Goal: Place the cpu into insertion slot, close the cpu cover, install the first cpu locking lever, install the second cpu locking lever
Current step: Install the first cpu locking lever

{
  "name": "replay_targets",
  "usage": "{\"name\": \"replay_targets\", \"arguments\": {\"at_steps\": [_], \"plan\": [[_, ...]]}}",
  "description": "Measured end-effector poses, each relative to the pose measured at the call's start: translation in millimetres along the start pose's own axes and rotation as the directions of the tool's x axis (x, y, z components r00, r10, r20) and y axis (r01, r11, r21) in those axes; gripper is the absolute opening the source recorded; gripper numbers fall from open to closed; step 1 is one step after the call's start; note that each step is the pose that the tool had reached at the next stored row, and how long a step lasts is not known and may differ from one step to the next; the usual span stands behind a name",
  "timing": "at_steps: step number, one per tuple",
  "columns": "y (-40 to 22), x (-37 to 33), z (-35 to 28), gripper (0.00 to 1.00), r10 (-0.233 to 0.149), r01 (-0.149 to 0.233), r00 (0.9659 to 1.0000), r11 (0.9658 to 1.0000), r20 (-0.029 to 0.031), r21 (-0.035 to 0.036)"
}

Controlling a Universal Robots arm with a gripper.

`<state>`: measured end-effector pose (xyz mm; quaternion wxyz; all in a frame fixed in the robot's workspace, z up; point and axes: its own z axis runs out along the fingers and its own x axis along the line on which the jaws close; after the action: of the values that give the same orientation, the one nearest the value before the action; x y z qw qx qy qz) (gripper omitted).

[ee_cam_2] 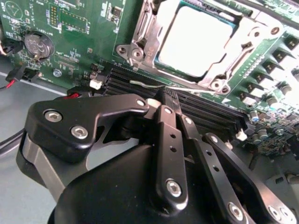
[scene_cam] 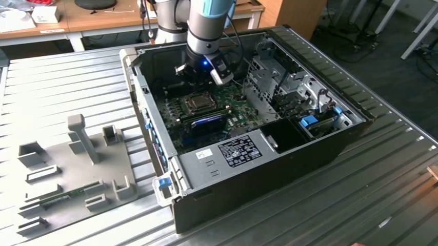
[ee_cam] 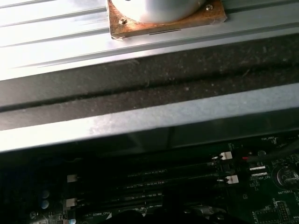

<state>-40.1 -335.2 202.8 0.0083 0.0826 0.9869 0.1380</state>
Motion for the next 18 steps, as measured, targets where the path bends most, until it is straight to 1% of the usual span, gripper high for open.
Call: {"name": "replay_targets", "arguments": {"at_steps": [6, 18], "plan": [[-0.6, -1.1, 2.6, 0.1, 0.0, 0.0, 1.0, 1.0, 0.0, 0.0001], [-1.2, -1.8, 5.6, 0.1, 0.001, -0.001, 1.0, 1.0, 0.0002, 0.0]]}}
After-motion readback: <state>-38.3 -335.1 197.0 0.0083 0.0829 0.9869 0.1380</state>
